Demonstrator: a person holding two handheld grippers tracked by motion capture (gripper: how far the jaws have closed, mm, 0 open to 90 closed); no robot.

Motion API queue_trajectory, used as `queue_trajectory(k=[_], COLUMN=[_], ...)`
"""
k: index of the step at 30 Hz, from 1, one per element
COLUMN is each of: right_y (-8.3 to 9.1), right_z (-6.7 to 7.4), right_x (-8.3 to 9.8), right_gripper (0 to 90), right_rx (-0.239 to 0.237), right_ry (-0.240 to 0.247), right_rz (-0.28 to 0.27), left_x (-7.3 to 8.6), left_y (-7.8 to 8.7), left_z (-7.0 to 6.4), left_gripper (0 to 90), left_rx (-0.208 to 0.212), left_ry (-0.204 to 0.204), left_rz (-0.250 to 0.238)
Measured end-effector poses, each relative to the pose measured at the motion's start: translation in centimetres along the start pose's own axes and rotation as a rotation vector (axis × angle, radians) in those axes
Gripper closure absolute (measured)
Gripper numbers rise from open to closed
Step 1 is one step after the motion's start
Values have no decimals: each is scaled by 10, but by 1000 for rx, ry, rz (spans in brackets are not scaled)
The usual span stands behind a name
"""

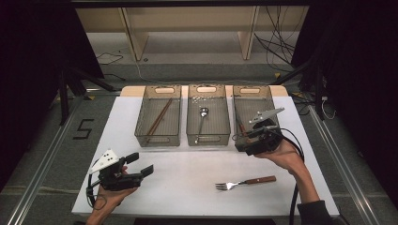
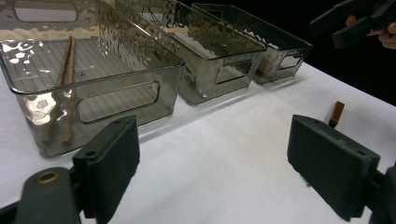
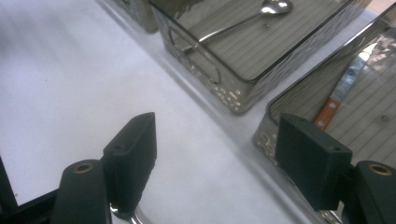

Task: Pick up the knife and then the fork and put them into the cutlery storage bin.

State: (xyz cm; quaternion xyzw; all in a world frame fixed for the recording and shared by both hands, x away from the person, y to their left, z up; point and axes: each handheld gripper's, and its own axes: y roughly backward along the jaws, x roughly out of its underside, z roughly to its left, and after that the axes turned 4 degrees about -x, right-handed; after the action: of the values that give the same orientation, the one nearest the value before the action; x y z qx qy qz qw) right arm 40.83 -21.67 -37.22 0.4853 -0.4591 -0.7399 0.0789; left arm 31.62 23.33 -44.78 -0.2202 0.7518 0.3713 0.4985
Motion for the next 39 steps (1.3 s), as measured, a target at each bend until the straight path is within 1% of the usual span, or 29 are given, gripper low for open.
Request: queue_trajectory(k=[5, 6, 8, 10, 12, 13, 17, 20, 25, 28, 29, 30, 36, 37, 39], right_y=[-3, -4, -7, -8, -8, -9, -8, -8, -10, -11, -11, -13, -19, -19, -22], right_z=[7, 8, 10, 12, 12, 12, 15, 17, 18, 19, 19, 18, 21, 21, 21], right_x=[9, 12, 16, 19, 23, 26, 34, 40, 51, 54, 55, 56, 58, 58, 59], right_gripper=[290, 289, 289, 287, 288, 287, 287, 283, 269, 271, 275, 276, 294, 296, 298], right_rx=[-13, -14, -23, -19, -27, -29, -32, -34, -32, -31, -30, -30, -20, -22, -22], right_ry=[28, 26, 47, 64, 60, 71, 79, 101, 109, 105, 112, 130, 152, 146, 168], right_rz=[28, 34, 50, 83, 95, 102, 141, 163, 198, 222, 229, 229, 285, 295, 305], left_x=[0, 0, 0, 0, 0, 0, -1, -1, -1, -1, -1, -1, 0, 0, 0], left_y=[0, 0, 0, 0, 1, 1, 1, 1, 1, 1, 1, 1, 1, 1, 2], left_z=[0, 0, 0, 0, -1, -1, 0, -1, -1, -1, -1, -1, -1, -1, -1], left_gripper=[164, 164, 165, 165, 165, 165, 165, 165, 164, 164, 164, 164, 164, 164, 164], left_rx=[0, 0, -1, 0, 1, 1, 1, 2, 3, 3, 3, 3, 2, 2, 2], left_ry=[-3, -3, -3, -6, -6, -6, -6, -7, -7, -11, -11, -12, -12, -12, -11], left_rz=[0, 0, 0, 1, 0, 0, -2, 0, 0, 3, 4, 5, 4, 4, 3])
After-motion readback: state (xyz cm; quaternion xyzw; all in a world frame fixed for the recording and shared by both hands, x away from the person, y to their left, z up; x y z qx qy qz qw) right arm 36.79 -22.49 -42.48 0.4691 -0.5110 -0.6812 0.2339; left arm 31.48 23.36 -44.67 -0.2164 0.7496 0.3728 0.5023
